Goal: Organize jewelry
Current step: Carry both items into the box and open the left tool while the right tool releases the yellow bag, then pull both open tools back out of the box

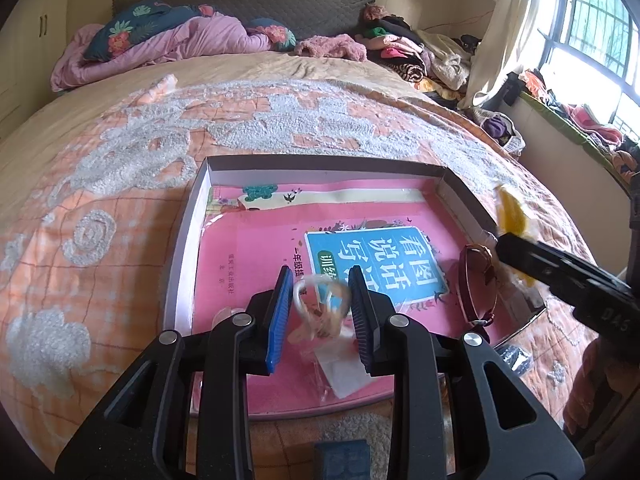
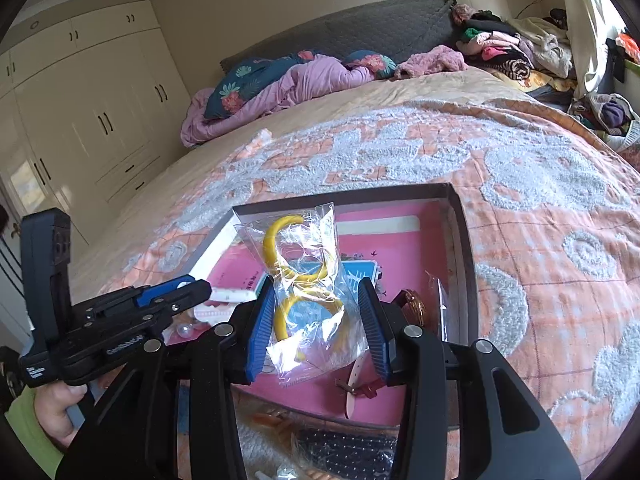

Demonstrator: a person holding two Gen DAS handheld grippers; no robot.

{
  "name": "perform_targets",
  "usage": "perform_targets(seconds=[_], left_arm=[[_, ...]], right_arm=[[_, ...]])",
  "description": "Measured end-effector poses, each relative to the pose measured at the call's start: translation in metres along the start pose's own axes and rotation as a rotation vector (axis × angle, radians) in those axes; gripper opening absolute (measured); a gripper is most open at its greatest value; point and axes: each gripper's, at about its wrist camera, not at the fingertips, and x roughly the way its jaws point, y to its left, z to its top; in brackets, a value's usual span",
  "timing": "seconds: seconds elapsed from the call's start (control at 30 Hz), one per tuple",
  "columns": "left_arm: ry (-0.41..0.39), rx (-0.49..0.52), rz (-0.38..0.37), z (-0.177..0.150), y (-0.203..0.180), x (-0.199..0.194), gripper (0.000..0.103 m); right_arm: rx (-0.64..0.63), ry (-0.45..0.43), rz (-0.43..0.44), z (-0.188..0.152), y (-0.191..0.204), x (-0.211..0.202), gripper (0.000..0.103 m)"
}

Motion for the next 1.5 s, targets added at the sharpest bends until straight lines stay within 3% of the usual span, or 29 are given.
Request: perform_targets(seconds=[0.23, 0.3, 0.47, 0.7, 0.83, 1.03, 1.17, 1.5], left_arm=[[-0.001, -0.008, 0.009, -0.003, 0.005, -0.003, 0.023], [-0.003, -0.015, 0.009, -0.004, 0.006, -0.005, 0.03], [-0.006, -0.023, 0.016, -0.005, 0.008, -0.011, 0.033], [-0.01, -0.037, 0.018, -0.008, 0.011, -0.02, 0.04], [-0.019, -0.054, 0.019, -0.011, 0.015, -0.028, 0.048], [-0.041, -0.08, 0.018, -0.013, 0.017, -0.042, 0.056], [-0.054, -0.085, 0.02, -0.014, 0.017, -0.051, 0.066], [-0.098, -0.086, 0.035, -0.012, 0.012, -0.075, 0.093]], right_arm=[[0.014, 0.06, -0.019, -0.009, -0.001, 0.016, 0.042], [0.02, 0.07, -0.02, -0.012, -0.001, 0.017, 0.043], [0.034, 0.087, -0.023, -0.018, -0.003, 0.019, 0.049], [0.034, 0.061, -0.023, -0.022, -0.001, 0.005, 0.061], [0.053, 0.033, -0.021, -0.023, -0.004, -0.008, 0.077], [0.075, -0.004, -0.013, -0.019, -0.008, -0.03, 0.078], [0.073, -0.023, -0.015, -0.018, -0.008, -0.04, 0.088], [0.035, -0.071, -0.004, -0.015, 0.003, -0.065, 0.088]])
